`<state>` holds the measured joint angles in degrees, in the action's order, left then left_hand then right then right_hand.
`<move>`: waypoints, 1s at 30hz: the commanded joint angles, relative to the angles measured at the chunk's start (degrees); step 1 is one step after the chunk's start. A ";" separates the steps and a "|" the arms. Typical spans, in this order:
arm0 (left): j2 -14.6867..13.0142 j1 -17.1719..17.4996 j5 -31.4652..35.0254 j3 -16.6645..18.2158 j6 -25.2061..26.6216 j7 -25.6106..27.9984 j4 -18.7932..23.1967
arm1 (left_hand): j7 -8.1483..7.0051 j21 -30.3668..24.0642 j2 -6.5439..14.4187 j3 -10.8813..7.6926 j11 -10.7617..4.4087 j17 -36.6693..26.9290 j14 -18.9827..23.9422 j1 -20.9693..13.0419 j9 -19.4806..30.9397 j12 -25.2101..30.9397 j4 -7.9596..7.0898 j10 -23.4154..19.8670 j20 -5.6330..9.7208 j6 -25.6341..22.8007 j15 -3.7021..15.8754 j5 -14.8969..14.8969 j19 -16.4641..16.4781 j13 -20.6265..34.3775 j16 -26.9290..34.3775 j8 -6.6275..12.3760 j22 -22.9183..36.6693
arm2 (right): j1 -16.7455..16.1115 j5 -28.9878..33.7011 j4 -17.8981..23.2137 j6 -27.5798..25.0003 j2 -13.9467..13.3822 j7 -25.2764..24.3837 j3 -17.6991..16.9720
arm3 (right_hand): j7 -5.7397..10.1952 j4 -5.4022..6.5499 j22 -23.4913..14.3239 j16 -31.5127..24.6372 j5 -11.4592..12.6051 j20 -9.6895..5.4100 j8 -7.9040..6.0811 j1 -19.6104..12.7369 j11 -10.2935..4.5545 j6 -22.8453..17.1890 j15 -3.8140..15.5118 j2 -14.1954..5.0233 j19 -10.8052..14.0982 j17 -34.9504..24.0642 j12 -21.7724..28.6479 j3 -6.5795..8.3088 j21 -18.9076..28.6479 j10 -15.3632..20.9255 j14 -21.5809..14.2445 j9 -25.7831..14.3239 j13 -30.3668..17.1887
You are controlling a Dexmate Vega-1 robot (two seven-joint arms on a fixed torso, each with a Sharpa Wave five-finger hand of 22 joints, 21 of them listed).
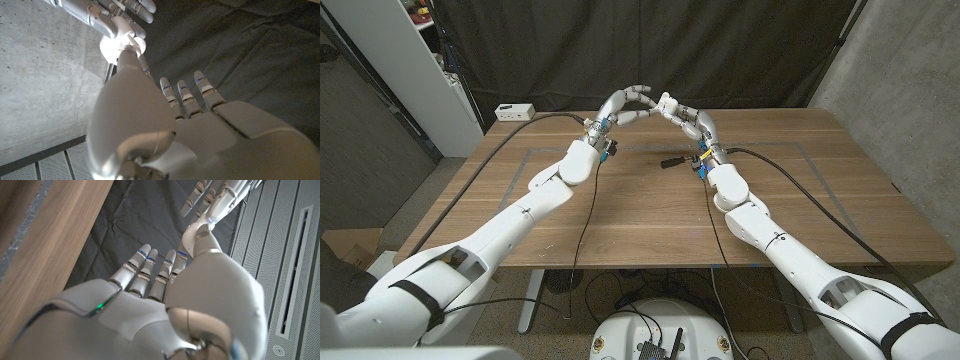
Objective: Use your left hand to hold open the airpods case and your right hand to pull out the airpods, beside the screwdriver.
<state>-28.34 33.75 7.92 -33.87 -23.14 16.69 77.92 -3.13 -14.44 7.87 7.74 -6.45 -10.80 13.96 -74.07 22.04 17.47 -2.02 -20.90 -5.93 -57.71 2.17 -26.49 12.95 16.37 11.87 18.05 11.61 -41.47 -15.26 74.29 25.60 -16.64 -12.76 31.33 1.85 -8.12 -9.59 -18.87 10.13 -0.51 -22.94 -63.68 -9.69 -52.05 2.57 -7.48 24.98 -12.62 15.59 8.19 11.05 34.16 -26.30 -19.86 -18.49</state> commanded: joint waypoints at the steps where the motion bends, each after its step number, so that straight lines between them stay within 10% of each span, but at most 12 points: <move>1: -3.00 1.99 -1.40 2.03 2.15 -2.24 5.80 | -0.75 -0.40 0.88 0.39 0.31 -0.15 0.39 -0.13 2.30 0.24 -0.20 -0.47 0.04 -0.73 5.12 0.04 0.32 0.22 0.20 0.53 0.28 | -0.04 1.08 0.21 -1.74 -0.59 -2.00 -0.37 | 4.70 0.18 -0.20 -0.32 0.23 0.50 -0.46 -0.17 0.54 -5.08 9.85 -0.48 0.21 -0.30 -0.19 -0.23 0.06 0.74 -0.39 -1.88 -0.15; 16: -10.77 5.69 -5.51 3.94 25.20 -9.02 16.42 | -0.49 0.13 1.47 1.04 2.00 -0.28 -2.75 -0.09 3.11 -1.79 -1.08 3.41 -0.86 -0.58 3.01 0.84 -1.40 -0.12 -1.00 0.30 0.33 | 0.35 4.15 -0.80 -3.42 -0.72 -6.27 -0.21 | 4.71 0.17 -0.20 -0.41 0.28 0.55 -0.28 -0.26 0.21 -5.17 9.89 -0.52 0.23 -0.29 -0.33 -0.38 0.06 0.80 -0.32 -1.88 -0.19; 30: -11.91 -1.57 -1.23 -3.84 36.39 -18.85 10.64 | -2.19 3.01 1.03 2.33 3.21 0.53 -15.55 -0.73 2.62 -5.28 -1.54 11.31 -2.78 -1.64 -1.23 1.93 -7.98 -1.60 -2.33 -0.71 -0.74 | 0.27 3.64 -1.49 -3.20 -0.88 -6.51 -0.38 | 4.84 0.18 -0.20 -0.51 0.27 0.53 -0.15 -0.33 -0.04 -5.07 9.88 -0.56 0.17 -0.28 -0.46 -0.52 0.03 0.74 -0.32 -2.08 -0.29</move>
<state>-38.98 36.79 5.53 -32.77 5.00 4.20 92.27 -3.15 -11.63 9.08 9.57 -3.24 -10.22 -0.48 -74.20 22.07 12.59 -3.54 -10.14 -8.50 -57.69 1.14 -24.76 5.81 14.83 9.42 17.49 10.91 -41.20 -11.58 73.30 22.47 -17.40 -18.48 31.06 1.88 -7.97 -9.62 -19.09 10.19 -0.29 -22.84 -63.64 -9.47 -52.04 2.57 -7.40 25.20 -12.65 15.25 7.88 11.05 34.70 -26.30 -19.86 -18.48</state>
